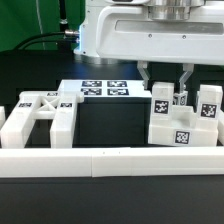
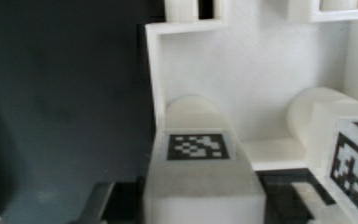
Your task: Assemble chair
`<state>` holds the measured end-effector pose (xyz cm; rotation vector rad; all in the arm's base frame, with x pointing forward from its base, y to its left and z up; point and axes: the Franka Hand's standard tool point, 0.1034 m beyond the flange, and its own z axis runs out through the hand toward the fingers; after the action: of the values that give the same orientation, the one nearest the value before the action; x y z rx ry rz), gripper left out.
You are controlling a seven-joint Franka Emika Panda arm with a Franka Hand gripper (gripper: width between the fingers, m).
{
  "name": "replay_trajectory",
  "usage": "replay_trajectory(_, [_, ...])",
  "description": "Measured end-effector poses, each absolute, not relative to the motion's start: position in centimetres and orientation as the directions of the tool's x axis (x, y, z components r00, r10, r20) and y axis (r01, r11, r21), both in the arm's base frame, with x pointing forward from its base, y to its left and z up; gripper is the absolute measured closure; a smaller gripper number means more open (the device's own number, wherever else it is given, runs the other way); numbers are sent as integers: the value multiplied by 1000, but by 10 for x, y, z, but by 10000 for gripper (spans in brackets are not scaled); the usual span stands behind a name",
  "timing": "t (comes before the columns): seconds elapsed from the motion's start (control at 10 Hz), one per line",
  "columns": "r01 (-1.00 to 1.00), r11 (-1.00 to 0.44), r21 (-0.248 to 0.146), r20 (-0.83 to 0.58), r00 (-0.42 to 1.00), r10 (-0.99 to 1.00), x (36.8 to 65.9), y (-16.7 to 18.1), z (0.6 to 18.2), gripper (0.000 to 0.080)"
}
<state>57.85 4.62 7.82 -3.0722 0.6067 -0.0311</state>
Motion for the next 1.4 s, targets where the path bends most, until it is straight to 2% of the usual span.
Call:
replay_trajectory(0.4, [-560,-829,-3,-7,829,-560,573,43,79,511])
replay_trajectory(0.5, [-553,-833,-3,-8,833,-553,573,43,78,312])
replay_trajectory(0.6, [-541,-841,-4,-7,841,-541,573,42,79,312])
replay_trajectory(0.7, [-503,-864,-12,-3,864,-503,575,41,85,184])
replay_trajectory(1.0, [-314,-949,-30,18,949,-314,572,34,100,152])
replay_trajectory(1.4, [-311,-950,-31,15,950,-311,570,33,98,151])
